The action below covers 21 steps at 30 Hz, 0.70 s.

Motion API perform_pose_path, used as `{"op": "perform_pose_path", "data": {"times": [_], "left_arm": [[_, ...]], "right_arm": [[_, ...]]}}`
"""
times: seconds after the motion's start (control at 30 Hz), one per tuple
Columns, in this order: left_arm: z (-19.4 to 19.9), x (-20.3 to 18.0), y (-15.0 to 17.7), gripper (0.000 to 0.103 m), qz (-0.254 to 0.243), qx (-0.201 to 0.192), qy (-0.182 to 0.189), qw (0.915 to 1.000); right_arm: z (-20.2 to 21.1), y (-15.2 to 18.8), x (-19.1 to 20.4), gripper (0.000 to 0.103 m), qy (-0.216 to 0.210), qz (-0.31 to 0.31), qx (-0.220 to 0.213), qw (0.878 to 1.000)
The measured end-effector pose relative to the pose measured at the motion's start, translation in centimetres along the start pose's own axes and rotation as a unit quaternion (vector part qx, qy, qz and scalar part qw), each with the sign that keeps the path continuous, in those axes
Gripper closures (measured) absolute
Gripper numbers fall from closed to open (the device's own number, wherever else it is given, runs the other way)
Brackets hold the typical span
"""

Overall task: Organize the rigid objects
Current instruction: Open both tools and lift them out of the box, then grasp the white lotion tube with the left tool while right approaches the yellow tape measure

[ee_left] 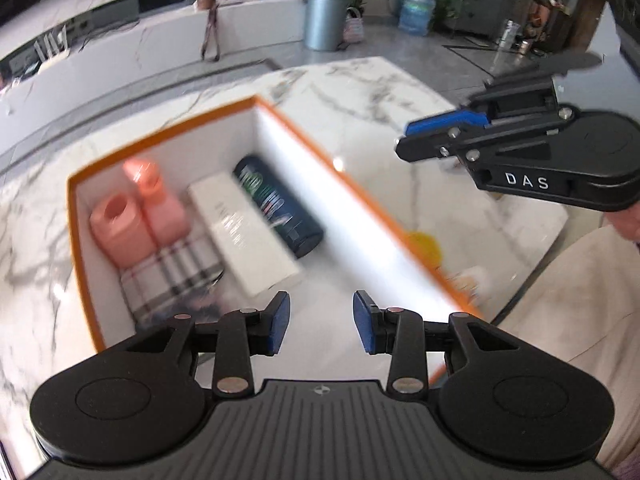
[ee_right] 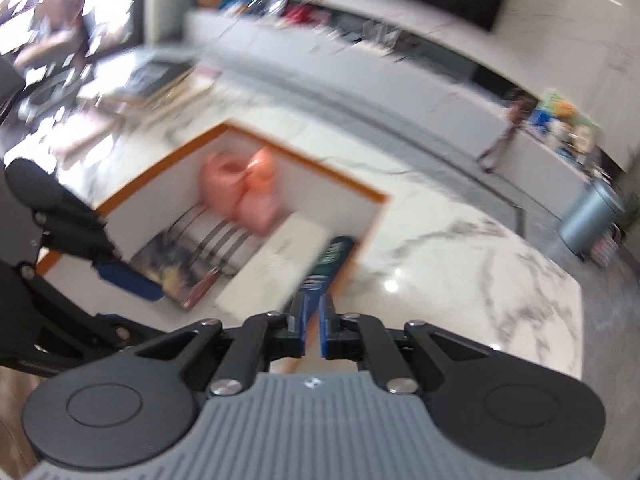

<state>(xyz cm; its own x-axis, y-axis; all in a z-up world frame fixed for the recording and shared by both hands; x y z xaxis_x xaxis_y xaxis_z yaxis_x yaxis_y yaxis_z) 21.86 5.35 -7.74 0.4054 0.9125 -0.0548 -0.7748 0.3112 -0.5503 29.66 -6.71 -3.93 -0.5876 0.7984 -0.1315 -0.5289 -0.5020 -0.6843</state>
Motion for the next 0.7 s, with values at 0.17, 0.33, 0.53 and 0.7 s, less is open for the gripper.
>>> {"op": "perform_pose_path", "data": {"times": [0.17, 0.33, 0.53, 0.7], "left_arm": [[0.4, -3.9, -1.4, 0.059, -0.051, 0.004, 0.004, 0.9987], [-0.2, -7.7, -2.3, 0.059, -0.100, 0.010, 0.016, 0.9948], [-3.6, -12.2, -2.7, 0.059, -0.176, 0.066, 0.035, 0.9817], [-7.5, -15.1, -1.9, 0.053, -0.241, 0.125, 0.045, 0.9614]], "right_arm": [[2.2, 3.8, -4.1, 0.086, 0.002, -0.078, 0.011, 0.997], [1.7, 8.1, -5.9, 0.086, -0.010, -0.096, 0.048, 0.994], [-0.3, 12.4, -7.9, 0.083, 0.007, -0.156, 0.083, 0.984], [-1.7, 15.1, -9.4, 0.076, -0.006, -0.236, 0.093, 0.967]]}}
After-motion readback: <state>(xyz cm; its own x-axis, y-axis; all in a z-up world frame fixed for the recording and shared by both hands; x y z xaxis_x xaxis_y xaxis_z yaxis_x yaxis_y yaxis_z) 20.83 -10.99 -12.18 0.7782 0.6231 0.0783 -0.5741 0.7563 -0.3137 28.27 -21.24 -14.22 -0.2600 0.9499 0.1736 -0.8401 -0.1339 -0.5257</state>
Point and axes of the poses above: each gripper's, at about its wrist camera, not at the fingertips, and z roughly against the way its jaws point, x to its left, y to its underside, the point moved 6 cm from there along -z, roughly the way its jaws point, and after that the axes turned 2 degrees about -y, right-handed, at the moved point
